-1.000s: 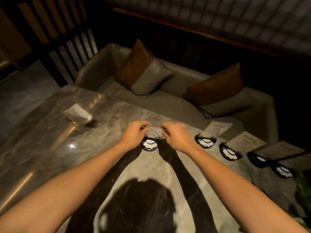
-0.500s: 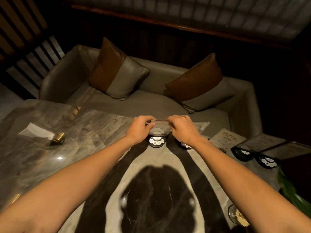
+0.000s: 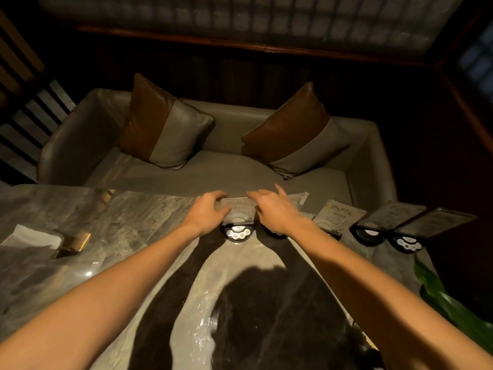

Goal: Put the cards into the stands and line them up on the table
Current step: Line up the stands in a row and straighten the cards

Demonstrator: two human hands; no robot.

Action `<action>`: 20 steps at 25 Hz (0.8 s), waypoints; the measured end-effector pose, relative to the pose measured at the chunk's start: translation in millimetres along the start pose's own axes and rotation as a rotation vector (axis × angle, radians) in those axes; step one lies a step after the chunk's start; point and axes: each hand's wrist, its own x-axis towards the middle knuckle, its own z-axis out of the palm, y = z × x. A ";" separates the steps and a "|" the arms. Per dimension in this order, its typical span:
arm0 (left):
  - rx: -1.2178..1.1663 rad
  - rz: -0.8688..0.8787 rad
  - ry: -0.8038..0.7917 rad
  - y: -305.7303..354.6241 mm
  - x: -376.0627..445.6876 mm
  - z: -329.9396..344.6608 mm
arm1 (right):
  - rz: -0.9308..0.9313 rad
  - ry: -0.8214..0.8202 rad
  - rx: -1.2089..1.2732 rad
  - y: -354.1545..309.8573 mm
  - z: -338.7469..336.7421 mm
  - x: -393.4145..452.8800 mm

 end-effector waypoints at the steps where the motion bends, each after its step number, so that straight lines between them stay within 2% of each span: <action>1: 0.033 0.006 0.024 8.5 -0.7 -3.4 | -0.008 0.042 0.014 6.8 -4.3 -7.1; 5: 0.066 0.157 0.082 63.0 -2.4 0.0 | 0.064 0.279 0.065 61.6 -25.8 -42.5; 8: 0.048 0.286 0.041 111.9 1.8 24.7 | 0.192 0.353 0.072 117.1 -42.0 -77.4; 11: 0.075 0.388 -0.030 155.7 9.1 61.1 | 0.295 0.323 0.120 172.0 -52.1 -111.9; 14: 0.191 0.457 -0.130 188.4 18.4 97.6 | 0.355 0.185 0.231 204.9 -51.5 -131.9; 16: 0.310 0.437 -0.157 196.2 27.4 114.0 | 0.334 0.076 0.226 211.4 -43.3 -133.3; 20: 0.475 0.323 -0.091 181.4 40.5 114.2 | 0.255 0.028 0.277 212.1 -25.1 -123.3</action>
